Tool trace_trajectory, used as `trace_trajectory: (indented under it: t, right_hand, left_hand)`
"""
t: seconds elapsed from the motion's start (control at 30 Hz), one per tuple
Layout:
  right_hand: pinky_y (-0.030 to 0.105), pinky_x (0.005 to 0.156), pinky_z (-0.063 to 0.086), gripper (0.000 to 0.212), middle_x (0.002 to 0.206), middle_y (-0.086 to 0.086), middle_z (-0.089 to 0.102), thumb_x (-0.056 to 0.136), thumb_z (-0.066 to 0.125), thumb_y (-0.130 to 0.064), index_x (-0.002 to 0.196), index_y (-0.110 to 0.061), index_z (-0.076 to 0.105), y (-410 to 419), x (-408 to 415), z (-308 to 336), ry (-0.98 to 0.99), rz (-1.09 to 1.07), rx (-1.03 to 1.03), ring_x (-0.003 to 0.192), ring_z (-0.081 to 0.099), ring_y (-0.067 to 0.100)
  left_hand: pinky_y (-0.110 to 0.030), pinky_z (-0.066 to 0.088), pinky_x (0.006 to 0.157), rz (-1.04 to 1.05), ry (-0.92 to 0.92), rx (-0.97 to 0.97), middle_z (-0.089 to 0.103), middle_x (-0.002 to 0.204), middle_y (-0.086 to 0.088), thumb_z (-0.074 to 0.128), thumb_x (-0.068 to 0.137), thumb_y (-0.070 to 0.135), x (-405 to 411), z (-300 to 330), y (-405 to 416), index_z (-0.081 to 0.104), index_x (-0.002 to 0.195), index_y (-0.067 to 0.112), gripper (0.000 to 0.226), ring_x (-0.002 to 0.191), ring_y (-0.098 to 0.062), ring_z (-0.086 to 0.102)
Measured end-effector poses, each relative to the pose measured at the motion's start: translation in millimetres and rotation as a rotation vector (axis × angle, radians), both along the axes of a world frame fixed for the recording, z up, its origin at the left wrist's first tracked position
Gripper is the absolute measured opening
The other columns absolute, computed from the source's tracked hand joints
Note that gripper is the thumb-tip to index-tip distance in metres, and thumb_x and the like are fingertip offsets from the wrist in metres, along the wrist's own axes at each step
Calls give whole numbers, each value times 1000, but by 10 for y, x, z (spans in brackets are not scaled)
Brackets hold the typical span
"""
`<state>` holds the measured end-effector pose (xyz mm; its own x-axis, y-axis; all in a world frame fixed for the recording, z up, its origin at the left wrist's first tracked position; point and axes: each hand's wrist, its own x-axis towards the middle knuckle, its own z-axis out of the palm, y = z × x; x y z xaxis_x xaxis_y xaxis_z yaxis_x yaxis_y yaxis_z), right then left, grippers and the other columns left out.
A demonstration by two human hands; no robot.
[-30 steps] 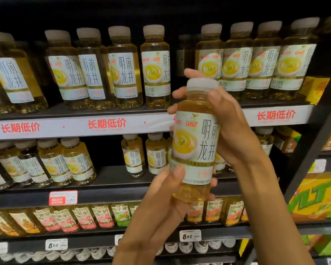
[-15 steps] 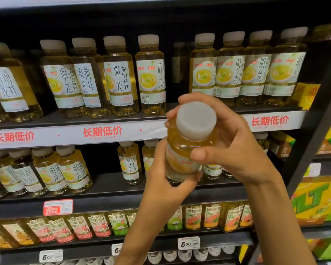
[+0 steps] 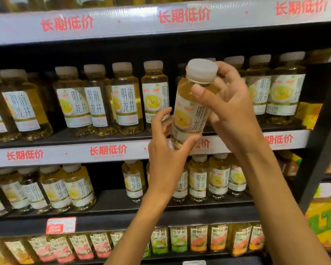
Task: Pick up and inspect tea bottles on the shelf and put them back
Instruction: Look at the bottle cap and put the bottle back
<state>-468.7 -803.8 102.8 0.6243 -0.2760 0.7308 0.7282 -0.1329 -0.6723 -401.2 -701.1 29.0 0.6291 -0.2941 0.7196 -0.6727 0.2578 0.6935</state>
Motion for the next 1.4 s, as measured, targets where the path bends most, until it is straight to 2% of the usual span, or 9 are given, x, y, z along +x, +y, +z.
trace_trajectory:
  t: [0.13, 0.27, 0.5, 0.67, 0.8, 1.0, 1.17, 1.3, 1.4]
  right_hand:
    - [34, 94, 51, 47, 119, 7, 62, 87, 64, -5, 128, -7, 39, -50, 155, 45, -7, -82, 7, 111, 63, 17]
    - [24, 86, 53, 43, 115, 3, 64, 88, 64, -8, 123, -12, 39, -83, 304, 95, 9, -151, -11, 105, 65, 11]
    - [27, 96, 50, 52, 119, 0, 55, 80, 72, -20, 121, -15, 41, -190, 447, 119, 35, -339, -111, 114, 57, 9]
    - [16, 90, 47, 40, 113, -8, 59, 82, 74, -19, 118, -11, 56, -281, 399, 39, -8, -522, -284, 109, 56, 1]
    - [23, 97, 46, 39, 122, -2, 60, 86, 70, -19, 123, -14, 60, -349, 394, -10, 36, -670, -433, 118, 51, 10]
    - [24, 96, 43, 41, 113, -14, 48, 86, 70, -25, 125, -18, 59, -368, 469, -11, 50, -820, -499, 119, 44, 12]
    - [44, 95, 44, 37, 99, -29, 39, 87, 69, -24, 121, -17, 60, -402, 491, 41, 50, -848, -577, 113, 47, 20]
    - [41, 89, 38, 30, 103, -6, 55, 91, 60, -29, 117, -13, 60, -540, 458, 215, -32, -1032, -553, 107, 45, 24]
    - [47, 99, 25, 26, 87, 10, 63, 96, 48, -34, 91, -11, 59, -621, 502, 349, 209, -1238, -708, 102, 53, 34]
  left_hand:
    - [-15, 47, 92, 44, 22, -14, 59, 122, 11, 76, 80, 22, 23, 55, -126, 42, 127, 32, 59, 115, 0, 56]
    - [-9, 44, 90, 109, 35, -4, 56, 124, 13, 73, 83, 23, 44, 68, -215, 40, 128, 32, 56, 115, 3, 54]
    - [-11, 36, 101, 366, -98, 58, 40, 131, 10, 71, 84, 26, 28, 139, -285, 35, 140, 21, 67, 124, -1, 39]
    - [-21, 35, 98, 548, -186, 153, 42, 133, -3, 70, 84, 32, 87, 150, -326, 38, 142, 16, 69, 120, -7, 33]
    - [-27, 34, 94, 684, -218, 230, 47, 129, -11, 70, 83, 36, 137, 177, -369, 41, 142, 11, 70, 117, -24, 38]
    - [-31, 35, 90, 813, -290, 262, 51, 124, -13, 76, 78, 30, 150, 226, -469, 44, 139, 12, 71, 111, -26, 39]
    - [-45, 44, 94, 808, -298, 278, 52, 123, -14, 75, 80, 26, 159, 253, -499, 45, 137, 7, 68, 111, -31, 45]
    - [-39, 40, 98, 766, -314, 259, 52, 124, -13, 75, 80, 21, 122, 240, -497, 43, 139, 7, 68, 112, -29, 44]
    - [-33, 30, 104, 716, -336, 246, 53, 126, -12, 72, 82, 18, 38, 233, -516, 41, 139, 6, 66, 118, -28, 44]
